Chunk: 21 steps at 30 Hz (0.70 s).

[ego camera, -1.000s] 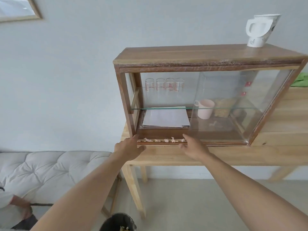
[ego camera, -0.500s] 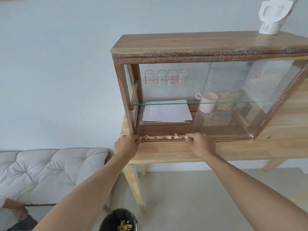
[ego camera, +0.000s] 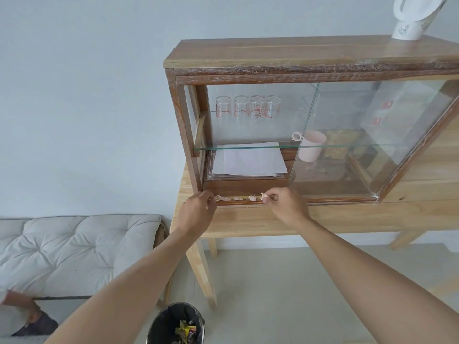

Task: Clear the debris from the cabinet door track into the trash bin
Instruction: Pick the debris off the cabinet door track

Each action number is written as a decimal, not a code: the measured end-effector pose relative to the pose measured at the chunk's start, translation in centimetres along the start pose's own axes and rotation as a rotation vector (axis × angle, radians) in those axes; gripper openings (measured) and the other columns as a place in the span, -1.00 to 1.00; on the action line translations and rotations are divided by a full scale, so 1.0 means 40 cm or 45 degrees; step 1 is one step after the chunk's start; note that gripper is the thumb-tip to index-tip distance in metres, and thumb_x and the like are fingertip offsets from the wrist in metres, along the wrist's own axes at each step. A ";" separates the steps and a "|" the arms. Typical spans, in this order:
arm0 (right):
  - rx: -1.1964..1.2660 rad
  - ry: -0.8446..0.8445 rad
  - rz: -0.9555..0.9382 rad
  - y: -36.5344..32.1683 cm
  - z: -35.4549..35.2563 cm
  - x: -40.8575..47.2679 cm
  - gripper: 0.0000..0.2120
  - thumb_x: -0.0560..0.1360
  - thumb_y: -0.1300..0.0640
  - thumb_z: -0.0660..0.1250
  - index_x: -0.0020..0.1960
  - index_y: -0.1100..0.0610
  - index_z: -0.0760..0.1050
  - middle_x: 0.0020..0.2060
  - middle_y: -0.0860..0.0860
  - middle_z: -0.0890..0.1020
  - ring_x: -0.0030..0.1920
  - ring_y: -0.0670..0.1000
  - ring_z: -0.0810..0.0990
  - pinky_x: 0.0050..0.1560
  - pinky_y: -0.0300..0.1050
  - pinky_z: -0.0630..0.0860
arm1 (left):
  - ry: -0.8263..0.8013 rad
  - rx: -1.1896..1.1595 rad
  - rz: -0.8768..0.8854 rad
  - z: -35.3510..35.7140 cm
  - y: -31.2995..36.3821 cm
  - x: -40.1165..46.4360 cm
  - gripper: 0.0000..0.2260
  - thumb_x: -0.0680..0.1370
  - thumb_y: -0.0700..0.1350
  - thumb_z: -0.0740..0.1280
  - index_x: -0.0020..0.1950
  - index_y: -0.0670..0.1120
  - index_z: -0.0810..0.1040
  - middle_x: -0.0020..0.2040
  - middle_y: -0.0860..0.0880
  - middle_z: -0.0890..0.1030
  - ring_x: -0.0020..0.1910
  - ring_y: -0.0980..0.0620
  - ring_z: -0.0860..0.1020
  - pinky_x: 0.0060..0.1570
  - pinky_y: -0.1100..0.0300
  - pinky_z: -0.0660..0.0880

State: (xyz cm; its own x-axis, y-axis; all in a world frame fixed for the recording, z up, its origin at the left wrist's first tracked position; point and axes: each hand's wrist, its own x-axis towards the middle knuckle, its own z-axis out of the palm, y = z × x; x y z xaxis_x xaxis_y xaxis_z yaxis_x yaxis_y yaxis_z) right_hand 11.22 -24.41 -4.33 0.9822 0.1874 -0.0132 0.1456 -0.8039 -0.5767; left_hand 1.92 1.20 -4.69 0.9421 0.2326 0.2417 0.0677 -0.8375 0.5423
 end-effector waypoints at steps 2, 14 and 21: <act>-0.020 -0.006 0.009 0.004 0.011 0.003 -0.86 0.64 -0.08 0.40 0.04 -0.06 0.71 -0.34 -0.12 0.63 -0.12 0.10 0.66 -0.27 -0.08 0.36 | 0.002 -0.012 0.037 0.002 0.013 -0.003 -0.83 0.71 -0.15 0.34 0.17 -0.19 0.69 0.04 -0.15 0.70 -0.23 -0.22 0.69 -0.07 -0.09 0.63; 0.154 -0.056 0.051 -0.017 0.030 -0.075 -0.80 0.72 -0.05 0.28 0.20 0.04 0.58 0.04 0.01 0.76 0.08 0.18 0.67 0.07 0.09 0.57 | 0.059 -0.093 -0.023 0.008 0.011 -0.068 -0.89 0.66 -0.09 0.41 0.08 -0.09 0.70 -0.02 0.02 0.73 -0.25 0.00 0.57 -0.23 0.08 0.54; 0.325 -0.257 -0.122 -0.110 0.152 -0.182 -0.80 0.71 -0.02 0.34 0.19 0.07 0.63 -0.06 -0.05 0.78 -0.12 0.09 0.66 0.03 0.09 0.58 | -0.037 0.032 -0.092 -0.042 -0.076 -0.189 -0.87 0.68 -0.02 0.37 0.08 -0.02 0.69 0.01 0.11 0.72 -0.04 -0.02 0.66 -0.11 0.01 0.63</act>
State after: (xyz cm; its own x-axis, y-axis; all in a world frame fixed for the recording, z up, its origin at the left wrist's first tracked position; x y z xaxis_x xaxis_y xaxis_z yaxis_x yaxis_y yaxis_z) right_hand 2.72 -18.79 -6.68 0.9185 0.3838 -0.0955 0.1770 -0.6148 -0.7686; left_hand -5.95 2.82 -6.82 0.9435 0.2787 0.1790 0.1436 -0.8313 0.5370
